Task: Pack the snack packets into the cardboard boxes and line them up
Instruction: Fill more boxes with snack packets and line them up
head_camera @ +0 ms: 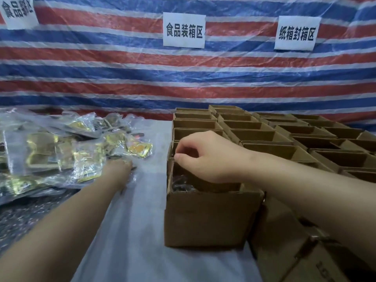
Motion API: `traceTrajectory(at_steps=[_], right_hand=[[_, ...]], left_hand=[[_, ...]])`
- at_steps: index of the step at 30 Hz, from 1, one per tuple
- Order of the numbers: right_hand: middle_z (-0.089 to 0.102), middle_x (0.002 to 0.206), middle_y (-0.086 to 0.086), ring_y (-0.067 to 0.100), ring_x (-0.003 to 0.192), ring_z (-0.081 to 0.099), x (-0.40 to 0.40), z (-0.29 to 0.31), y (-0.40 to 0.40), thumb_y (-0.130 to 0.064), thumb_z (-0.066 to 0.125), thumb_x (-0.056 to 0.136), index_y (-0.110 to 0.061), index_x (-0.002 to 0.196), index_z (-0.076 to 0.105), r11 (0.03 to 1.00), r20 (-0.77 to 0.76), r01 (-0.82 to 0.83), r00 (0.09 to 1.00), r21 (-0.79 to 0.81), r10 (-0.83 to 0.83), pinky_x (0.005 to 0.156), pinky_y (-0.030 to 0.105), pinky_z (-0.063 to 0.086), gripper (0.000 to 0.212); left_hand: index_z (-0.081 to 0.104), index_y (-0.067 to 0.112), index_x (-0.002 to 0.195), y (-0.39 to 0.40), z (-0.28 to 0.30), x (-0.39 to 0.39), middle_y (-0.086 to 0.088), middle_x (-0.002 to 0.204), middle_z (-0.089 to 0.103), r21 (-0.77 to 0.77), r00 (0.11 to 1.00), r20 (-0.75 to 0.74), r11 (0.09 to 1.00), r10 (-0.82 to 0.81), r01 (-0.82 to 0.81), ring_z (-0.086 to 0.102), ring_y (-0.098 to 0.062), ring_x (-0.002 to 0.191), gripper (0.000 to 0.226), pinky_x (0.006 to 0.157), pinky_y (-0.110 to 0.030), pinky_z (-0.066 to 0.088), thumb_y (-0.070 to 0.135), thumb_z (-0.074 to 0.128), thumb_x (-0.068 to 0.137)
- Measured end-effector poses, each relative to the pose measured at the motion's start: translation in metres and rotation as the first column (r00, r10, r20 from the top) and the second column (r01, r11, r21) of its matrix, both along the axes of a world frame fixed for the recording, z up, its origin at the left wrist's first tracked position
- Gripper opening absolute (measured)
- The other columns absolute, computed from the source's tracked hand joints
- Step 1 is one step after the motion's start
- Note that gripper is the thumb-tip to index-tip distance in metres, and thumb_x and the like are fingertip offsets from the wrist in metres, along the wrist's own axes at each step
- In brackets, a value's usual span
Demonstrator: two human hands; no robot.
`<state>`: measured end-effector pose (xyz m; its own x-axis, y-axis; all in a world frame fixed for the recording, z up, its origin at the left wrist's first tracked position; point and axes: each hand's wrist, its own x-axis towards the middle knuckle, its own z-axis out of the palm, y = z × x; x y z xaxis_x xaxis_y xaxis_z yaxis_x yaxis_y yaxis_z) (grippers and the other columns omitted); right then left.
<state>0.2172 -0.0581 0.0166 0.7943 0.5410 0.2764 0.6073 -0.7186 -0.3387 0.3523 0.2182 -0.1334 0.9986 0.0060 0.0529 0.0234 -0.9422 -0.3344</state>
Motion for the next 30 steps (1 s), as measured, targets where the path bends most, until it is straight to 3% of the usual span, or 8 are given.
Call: traceTrajectory(at_steps=[5,9,13,15,17,20,25,30], right_hand=[[0.059,0.088,-0.022,-0.001,0.081,0.060,-0.009,0.001,-0.001,-0.044,0.055,0.100,-0.035,0.101,0.066,1.000,-0.012,0.004,1.000,0.013,-0.004,0.062,0.012,0.048,0.015],[0.060,0.085,-0.024,-0.008,0.080,0.060,-0.030,0.013,-0.006,-0.045,0.055,0.099,-0.046,0.092,0.058,0.999,-0.029,0.036,0.999,0.033,-0.035,0.053,0.007,0.043,0.008],[0.060,0.085,-0.024,-0.013,0.081,0.059,-0.053,0.018,-0.004,-0.042,0.056,0.100,-0.046,0.088,0.057,0.984,-0.100,0.091,0.992,0.151,-0.076,0.049,0.004,0.041,0.012],[0.058,0.092,-0.024,-0.006,0.080,0.060,-0.066,0.018,0.001,-0.042,0.056,0.100,-0.041,0.106,0.061,0.976,-0.146,0.106,0.986,0.189,-0.079,0.048,0.002,0.040,0.008],[0.060,0.114,-0.016,-0.001,0.096,0.059,-0.077,0.018,0.010,-0.046,0.058,0.098,-0.029,0.135,0.054,0.971,-0.220,0.108,0.974,0.212,-0.061,0.057,0.004,0.042,0.041],[0.047,0.149,-0.003,0.008,0.118,0.055,-0.097,0.022,0.022,-0.053,0.066,0.091,-0.027,0.152,0.033,0.964,-0.344,0.076,0.939,0.255,0.016,0.080,0.013,0.042,0.074],[0.051,0.133,-0.009,0.007,0.110,0.061,-0.128,0.039,0.034,-0.043,0.085,0.076,-0.052,0.137,0.018,0.891,-0.361,-0.018,0.910,0.453,0.202,0.067,0.011,0.052,0.091],[0.047,0.140,-0.008,0.014,0.115,0.058,-0.148,0.050,0.028,-0.058,0.087,0.066,-0.048,0.153,0.001,0.782,-0.362,0.128,0.923,0.611,0.131,0.051,0.011,0.051,0.123]], left_hand=[[0.064,0.023,0.098,0.010,-0.001,-0.028,0.001,0.100,0.070,0.058,0.985,0.155,0.996,-0.077,0.069,0.067,-0.018,0.095,0.015,0.079,-0.029,0.045,0.019,0.058,0.084],[0.047,0.018,0.081,0.016,0.013,-0.067,-0.006,0.085,0.067,-0.337,0.946,0.324,0.937,0.024,0.091,0.063,-0.030,0.079,0.018,0.061,-0.033,0.044,0.031,0.049,0.093],[0.051,0.009,0.082,0.004,0.050,-0.118,-0.014,0.076,0.059,-0.815,0.877,0.391,0.548,0.281,0.187,0.053,-0.034,0.070,0.028,0.059,-0.039,0.038,0.033,0.042,0.093],[0.055,-0.001,0.084,-0.002,0.079,-0.141,-0.024,0.083,0.060,-0.896,0.848,0.381,0.375,0.369,0.239,0.054,-0.035,0.075,0.032,0.062,-0.038,0.035,0.025,0.037,0.092],[0.057,-0.004,0.095,-0.013,0.109,-0.167,-0.027,0.098,0.061,-0.949,0.829,0.311,0.197,0.464,0.246,0.053,-0.032,0.082,0.032,0.065,-0.037,0.035,0.017,0.033,0.096],[0.058,0.002,0.111,-0.034,0.154,-0.200,-0.019,0.105,0.061,-0.967,0.839,0.179,-0.066,0.514,0.247,0.056,-0.028,0.086,0.031,0.060,-0.032,0.040,0.016,0.035,0.097],[0.060,0.008,0.098,-0.081,0.228,-0.257,-0.008,0.079,0.061,-0.872,0.888,0.165,-0.357,0.428,0.334,0.054,-0.015,0.059,0.020,0.041,-0.016,0.043,0.009,0.040,0.094],[0.068,0.008,0.101,-0.123,0.263,-0.300,-0.015,0.080,0.075,-0.739,0.978,0.035,-0.653,0.206,0.164,0.074,-0.028,0.068,0.022,0.057,-0.040,0.059,0.022,0.051,0.097]])
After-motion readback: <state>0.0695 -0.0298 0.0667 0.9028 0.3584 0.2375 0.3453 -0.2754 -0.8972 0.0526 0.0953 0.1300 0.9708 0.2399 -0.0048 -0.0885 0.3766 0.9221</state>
